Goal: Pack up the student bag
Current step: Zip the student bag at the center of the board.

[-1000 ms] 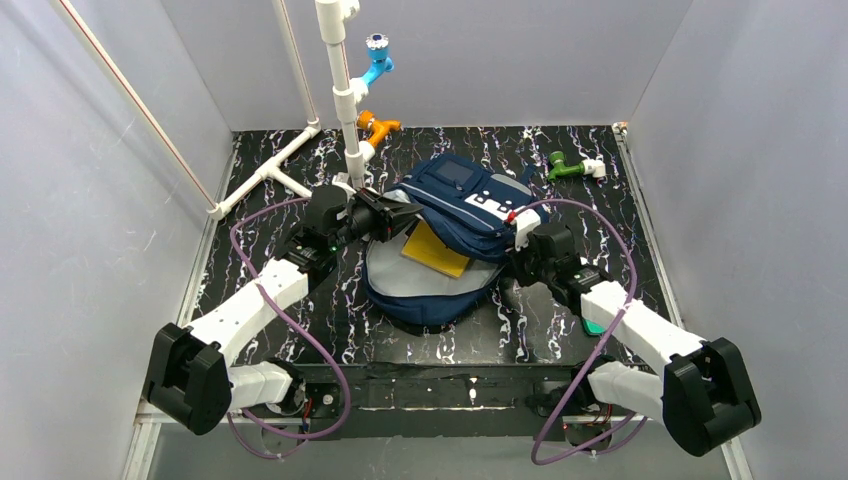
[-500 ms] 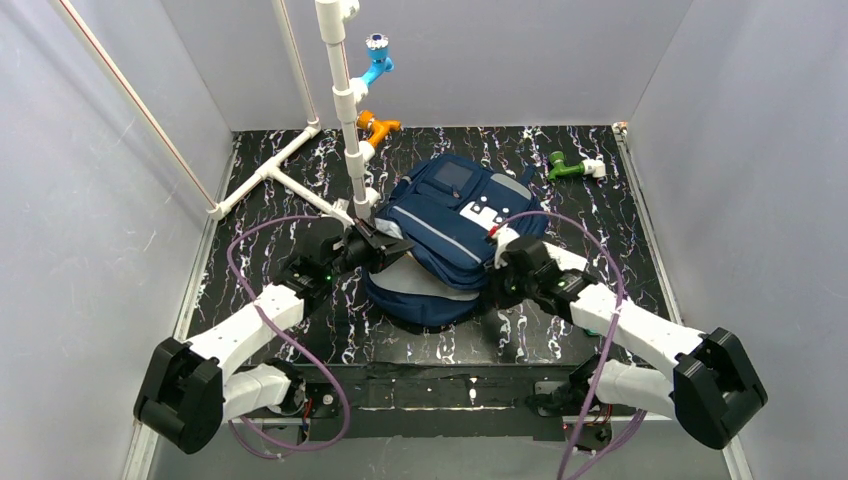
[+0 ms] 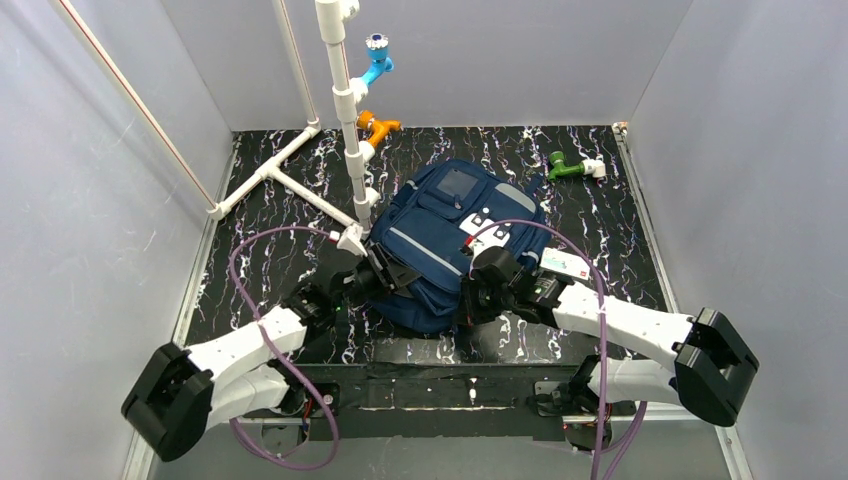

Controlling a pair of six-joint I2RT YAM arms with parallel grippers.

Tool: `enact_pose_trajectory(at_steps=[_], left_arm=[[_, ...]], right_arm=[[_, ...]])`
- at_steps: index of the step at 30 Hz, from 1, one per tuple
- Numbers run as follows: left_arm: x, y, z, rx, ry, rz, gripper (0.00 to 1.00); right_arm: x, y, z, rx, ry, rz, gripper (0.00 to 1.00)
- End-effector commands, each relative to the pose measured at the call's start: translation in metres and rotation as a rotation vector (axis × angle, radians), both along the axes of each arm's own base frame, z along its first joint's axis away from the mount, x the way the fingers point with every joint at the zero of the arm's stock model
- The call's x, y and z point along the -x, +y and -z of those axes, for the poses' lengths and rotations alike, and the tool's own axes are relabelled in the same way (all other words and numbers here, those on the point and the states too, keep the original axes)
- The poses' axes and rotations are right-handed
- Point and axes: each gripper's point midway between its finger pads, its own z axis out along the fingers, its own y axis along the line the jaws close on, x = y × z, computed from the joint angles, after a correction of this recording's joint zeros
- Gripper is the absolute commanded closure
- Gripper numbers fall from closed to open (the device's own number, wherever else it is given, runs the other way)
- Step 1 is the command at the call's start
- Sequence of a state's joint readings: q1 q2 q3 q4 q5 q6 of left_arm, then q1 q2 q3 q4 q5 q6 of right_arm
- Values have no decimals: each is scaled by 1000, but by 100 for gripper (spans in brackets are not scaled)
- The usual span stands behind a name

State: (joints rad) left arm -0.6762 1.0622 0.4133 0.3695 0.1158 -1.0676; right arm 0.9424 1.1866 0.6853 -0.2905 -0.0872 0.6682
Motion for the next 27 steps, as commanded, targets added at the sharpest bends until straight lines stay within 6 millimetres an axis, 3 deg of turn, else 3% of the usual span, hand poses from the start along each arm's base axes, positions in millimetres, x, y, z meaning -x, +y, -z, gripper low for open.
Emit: enact_pose_trajectory(at_steps=[1,2,3,11,16,19,20,24,27], left_arm=[[22,8,-19,-29,-50,66,41],[24,15,-22,-52,-53,58,16],[25,22,-21,-87,-49,49,4],[17,92,-1,-278,66,-137,2],[0,90,11,-305,128,-100,3],[-9,77,19,-294,142,-45,11],[-12,71,20,-272,141,-31,17],[-17,43,23,-107,144,14,61],[-21,25,19,12,113,23,84]], right_arm=[[1,24,-42,-159,-67,-47,99],[1,20,-42,-149,-78,-42,99],[1,16,-40,-128,-87,-45,99],[1,-3,-34,-56,-123,-47,99],[3,-7,-31,-43,-120,-53,99],[4,-10,-31,-31,-128,-61,99],[5,-12,-30,-24,-128,-63,99],[12,-16,-27,-7,-102,-93,99],[24,-17,-21,12,-39,-137,99]])
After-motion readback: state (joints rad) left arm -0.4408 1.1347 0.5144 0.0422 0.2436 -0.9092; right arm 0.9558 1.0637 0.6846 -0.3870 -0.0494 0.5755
